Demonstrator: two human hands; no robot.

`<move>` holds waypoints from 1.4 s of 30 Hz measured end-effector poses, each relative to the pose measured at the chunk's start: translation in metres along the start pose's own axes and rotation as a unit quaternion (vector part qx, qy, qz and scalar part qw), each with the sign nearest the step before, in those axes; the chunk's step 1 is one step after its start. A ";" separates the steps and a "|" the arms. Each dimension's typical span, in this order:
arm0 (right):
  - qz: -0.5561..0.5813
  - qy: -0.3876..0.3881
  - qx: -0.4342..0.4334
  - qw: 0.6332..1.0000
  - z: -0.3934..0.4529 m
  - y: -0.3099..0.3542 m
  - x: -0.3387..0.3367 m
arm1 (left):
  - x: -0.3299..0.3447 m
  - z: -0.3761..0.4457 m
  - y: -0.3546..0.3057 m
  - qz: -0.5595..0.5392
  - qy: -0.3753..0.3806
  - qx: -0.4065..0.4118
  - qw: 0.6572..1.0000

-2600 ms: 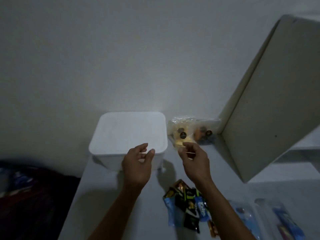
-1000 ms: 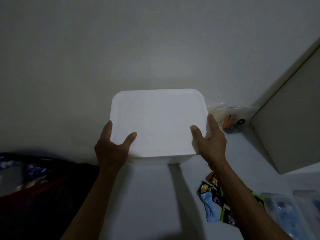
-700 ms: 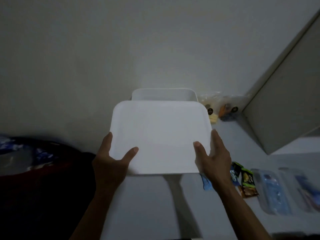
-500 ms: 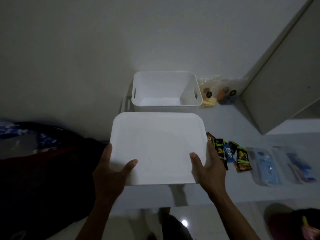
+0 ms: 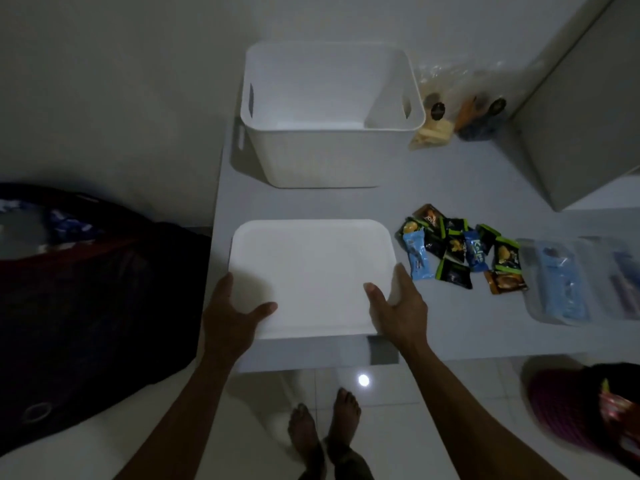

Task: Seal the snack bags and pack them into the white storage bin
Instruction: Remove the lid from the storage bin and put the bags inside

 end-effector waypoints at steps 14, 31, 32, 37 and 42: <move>-0.142 -0.036 -0.052 0.988 0.018 -0.016 0.016 | 0.021 0.011 0.008 0.122 -0.060 0.029 0.990; -0.004 0.017 -0.049 0.999 -0.041 0.070 -0.056 | -0.020 -0.051 -0.107 0.008 -0.014 0.079 0.997; 0.006 0.014 -0.054 0.998 -0.046 0.078 -0.065 | -0.021 -0.057 -0.121 0.000 -0.009 0.092 0.996; 0.050 -0.012 -0.075 0.996 -0.059 0.113 -0.114 | -0.017 -0.075 -0.186 -0.034 0.007 0.164 0.986; 0.102 -0.045 -0.078 0.991 -0.048 0.126 -0.164 | 0.004 -0.075 -0.252 -0.047 0.030 0.219 0.974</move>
Point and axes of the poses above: each hand's wrist, its own z-axis towards the middle knuckle, its own x-axis out of the palm, y = z × x, the point moved 10 cm from there along z, towards the middle knuckle, and after that the axes turned 4 degrees about y, right-handed, at the moved point
